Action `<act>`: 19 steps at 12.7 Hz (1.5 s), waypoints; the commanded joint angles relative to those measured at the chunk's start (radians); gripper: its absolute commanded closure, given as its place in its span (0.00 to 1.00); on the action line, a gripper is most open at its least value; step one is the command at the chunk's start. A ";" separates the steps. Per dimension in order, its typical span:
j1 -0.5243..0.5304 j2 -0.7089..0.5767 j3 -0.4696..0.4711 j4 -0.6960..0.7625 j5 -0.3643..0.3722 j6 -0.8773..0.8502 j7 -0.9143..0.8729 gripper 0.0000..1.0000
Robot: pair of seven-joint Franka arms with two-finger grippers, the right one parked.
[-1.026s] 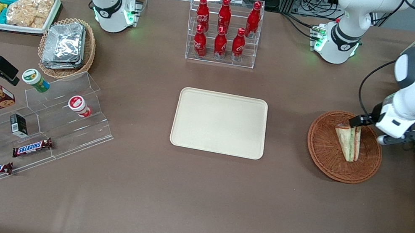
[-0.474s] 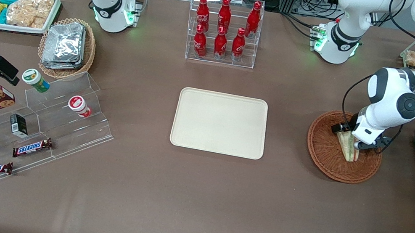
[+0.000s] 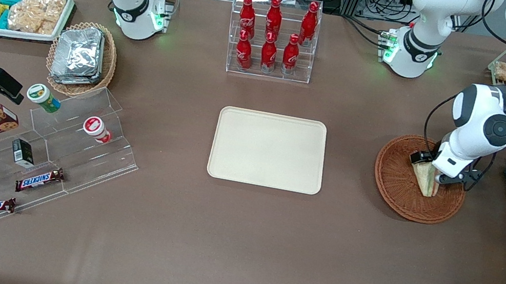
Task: Place sandwich from basket to tray
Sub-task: 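Close the left gripper on the sandwich and lift it from the basket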
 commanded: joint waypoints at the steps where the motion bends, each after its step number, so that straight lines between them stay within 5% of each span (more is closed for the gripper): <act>1: 0.006 -0.005 0.000 0.002 0.025 0.005 -0.010 0.10; 3: 0.006 -0.006 0.000 0.004 0.026 0.005 -0.004 0.78; 4: 0.006 -0.006 0.000 0.006 0.026 0.005 -0.002 1.00; 8: 0.003 -0.037 -0.003 0.012 0.028 -0.019 -0.001 1.00; 13: -0.011 -0.267 -0.012 0.163 0.013 -0.442 0.009 1.00; 19: -0.088 -0.269 -0.007 0.654 -0.084 -0.967 0.059 1.00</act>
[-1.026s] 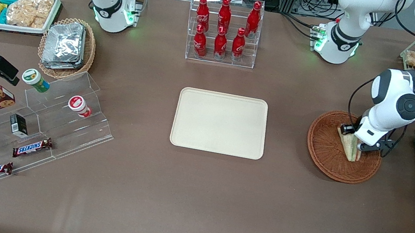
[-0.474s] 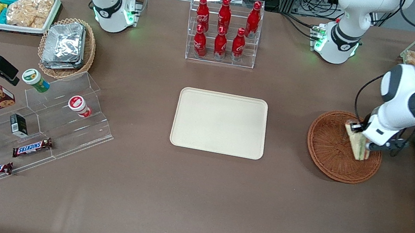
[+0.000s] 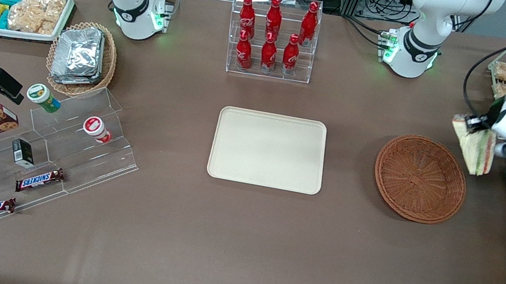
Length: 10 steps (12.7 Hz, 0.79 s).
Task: Place sandwich from basket to tray
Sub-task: 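Close the left gripper on the sandwich and lift it from the basket, then carry the held sandwich with the left gripper over the cream tray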
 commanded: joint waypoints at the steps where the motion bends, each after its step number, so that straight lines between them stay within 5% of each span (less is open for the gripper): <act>1: -0.014 0.064 0.004 0.163 -0.016 -0.107 0.050 1.00; 5: -0.024 0.084 -0.055 0.212 -0.031 -0.120 0.019 1.00; 10: -0.027 0.225 -0.366 0.356 -0.031 -0.120 -0.287 1.00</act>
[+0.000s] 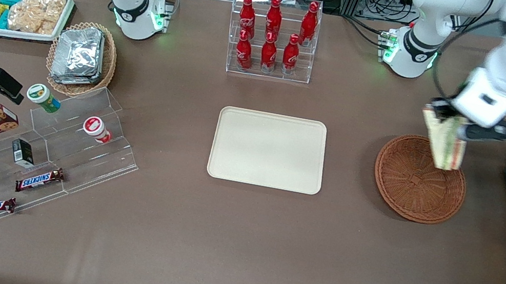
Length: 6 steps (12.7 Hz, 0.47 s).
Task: Place sandwich from basket to tray
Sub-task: 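Carry the held sandwich with the left gripper over the cream tray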
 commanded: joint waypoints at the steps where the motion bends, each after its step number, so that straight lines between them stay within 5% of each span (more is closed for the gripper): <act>1: -0.005 0.167 -0.153 0.166 0.002 -0.034 -0.153 1.00; 3: -0.047 0.331 -0.229 0.306 0.010 -0.033 -0.310 1.00; 6: -0.097 0.409 -0.247 0.346 0.019 -0.016 -0.350 1.00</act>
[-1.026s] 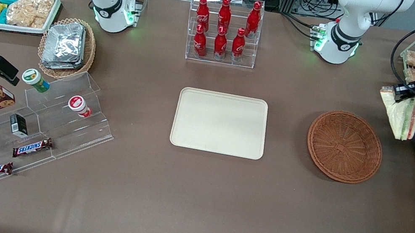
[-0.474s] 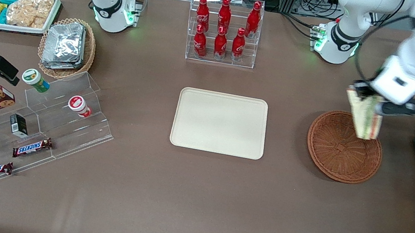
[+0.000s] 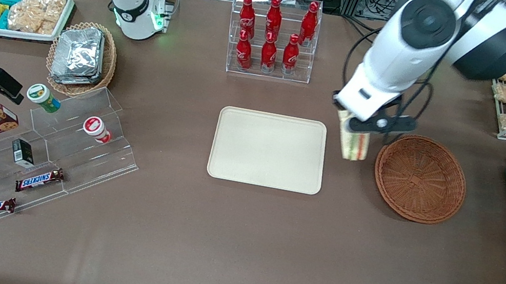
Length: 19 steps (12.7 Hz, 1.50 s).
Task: Place sandwich from basket to tray
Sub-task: 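Carry the held sandwich with the left gripper over the cream tray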
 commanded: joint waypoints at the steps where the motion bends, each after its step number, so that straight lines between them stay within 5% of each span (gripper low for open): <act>1: -0.026 0.077 -0.009 0.074 0.016 -0.006 -0.025 1.00; 6: -0.029 0.056 -0.056 -0.202 0.031 0.226 0.010 1.00; 10: -0.025 0.081 -0.059 -0.447 0.132 0.526 0.010 1.00; 19: -0.025 0.336 -0.035 -0.483 0.378 0.736 -0.090 1.00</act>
